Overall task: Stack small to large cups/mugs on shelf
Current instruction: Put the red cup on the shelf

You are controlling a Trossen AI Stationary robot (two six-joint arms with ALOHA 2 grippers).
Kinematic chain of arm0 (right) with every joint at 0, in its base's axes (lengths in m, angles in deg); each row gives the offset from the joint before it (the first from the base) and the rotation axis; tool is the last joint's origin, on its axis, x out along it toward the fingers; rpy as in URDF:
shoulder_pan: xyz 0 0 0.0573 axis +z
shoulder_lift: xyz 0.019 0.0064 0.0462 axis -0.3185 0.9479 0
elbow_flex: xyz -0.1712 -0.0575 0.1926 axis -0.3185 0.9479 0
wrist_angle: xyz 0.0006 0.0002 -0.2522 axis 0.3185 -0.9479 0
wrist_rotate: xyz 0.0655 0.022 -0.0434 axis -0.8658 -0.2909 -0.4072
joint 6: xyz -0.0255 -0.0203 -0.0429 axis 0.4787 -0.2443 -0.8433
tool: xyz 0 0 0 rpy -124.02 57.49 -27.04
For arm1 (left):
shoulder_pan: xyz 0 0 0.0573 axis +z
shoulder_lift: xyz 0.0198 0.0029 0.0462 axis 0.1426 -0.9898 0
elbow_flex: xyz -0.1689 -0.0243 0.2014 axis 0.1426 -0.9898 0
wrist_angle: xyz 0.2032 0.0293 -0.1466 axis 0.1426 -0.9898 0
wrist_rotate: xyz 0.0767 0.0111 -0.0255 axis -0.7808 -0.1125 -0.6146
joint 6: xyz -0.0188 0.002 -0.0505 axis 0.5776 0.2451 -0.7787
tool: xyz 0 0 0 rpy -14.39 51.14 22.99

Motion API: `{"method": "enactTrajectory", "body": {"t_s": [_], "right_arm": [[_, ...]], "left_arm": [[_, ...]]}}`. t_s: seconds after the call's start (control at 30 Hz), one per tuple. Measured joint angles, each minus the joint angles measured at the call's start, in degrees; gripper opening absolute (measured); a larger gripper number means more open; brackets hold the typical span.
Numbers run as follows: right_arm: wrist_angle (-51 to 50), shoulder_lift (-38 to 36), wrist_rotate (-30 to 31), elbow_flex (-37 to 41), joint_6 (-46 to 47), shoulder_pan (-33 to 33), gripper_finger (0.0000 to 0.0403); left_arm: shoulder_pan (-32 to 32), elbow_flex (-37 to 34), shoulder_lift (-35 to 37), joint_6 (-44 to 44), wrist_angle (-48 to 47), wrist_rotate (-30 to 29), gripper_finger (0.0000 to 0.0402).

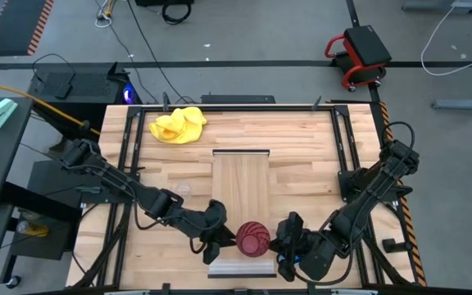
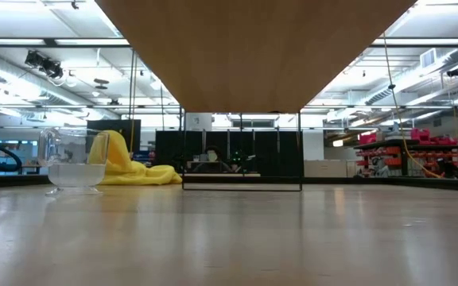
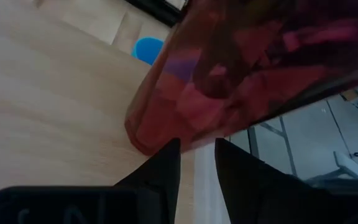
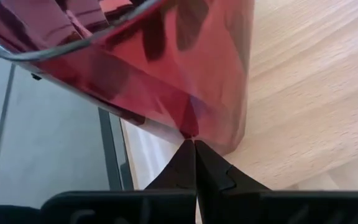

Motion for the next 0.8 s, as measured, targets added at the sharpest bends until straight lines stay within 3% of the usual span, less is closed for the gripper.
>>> {"method": "enactTrajectory", "body": {"t_s": [0.23,0.8], "right_arm": [[-5.6,-0.5,2.1,0.0,3.4,0.1,0.0000],[1.1,0.5,-2.0,0.0,-4.0,-2.3,0.0000]], "left_arm": [[-0.2,0.0,0.6,-2.7,-8.8,-0.9,0.0096],[0.8,0.0,0.7,-2.2,-5.1,-1.5,0.0079]]}}
